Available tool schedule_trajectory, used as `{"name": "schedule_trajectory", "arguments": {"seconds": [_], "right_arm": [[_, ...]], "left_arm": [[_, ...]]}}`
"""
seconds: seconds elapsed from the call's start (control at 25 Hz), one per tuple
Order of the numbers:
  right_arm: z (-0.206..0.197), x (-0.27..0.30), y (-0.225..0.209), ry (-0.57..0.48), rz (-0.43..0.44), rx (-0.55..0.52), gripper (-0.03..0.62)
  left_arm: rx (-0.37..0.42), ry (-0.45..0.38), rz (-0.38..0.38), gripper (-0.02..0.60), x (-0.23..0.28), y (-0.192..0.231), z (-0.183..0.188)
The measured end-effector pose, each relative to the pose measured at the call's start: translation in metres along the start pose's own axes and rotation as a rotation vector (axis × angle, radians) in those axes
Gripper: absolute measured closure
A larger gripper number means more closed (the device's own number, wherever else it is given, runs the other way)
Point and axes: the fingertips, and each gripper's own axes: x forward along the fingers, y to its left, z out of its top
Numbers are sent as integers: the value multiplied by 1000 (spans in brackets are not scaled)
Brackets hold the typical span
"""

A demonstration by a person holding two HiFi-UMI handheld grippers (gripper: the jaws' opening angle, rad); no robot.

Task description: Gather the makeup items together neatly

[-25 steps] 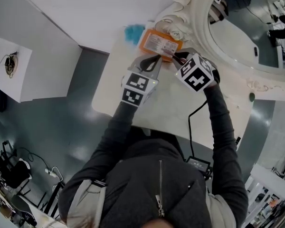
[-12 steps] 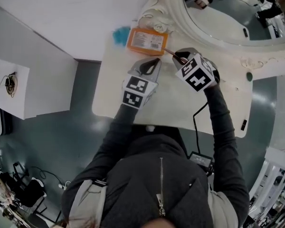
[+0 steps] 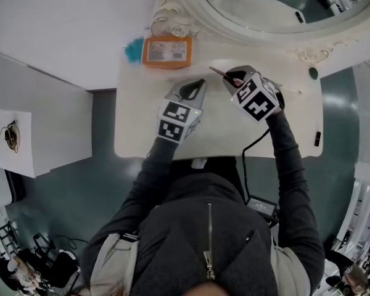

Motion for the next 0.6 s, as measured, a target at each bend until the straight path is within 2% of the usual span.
{"name": "schedule_trajectory", "arguments": {"seconds": [0.2,0.6], "right_arm": [[-31,-5,0,23,19,-32,543],[-85,2,7,45,108,-112,543]], "left_arm": [[-5,26,-12,571,15,-14,-13],[-77,52,-11,571,34,-43,-31]]}}
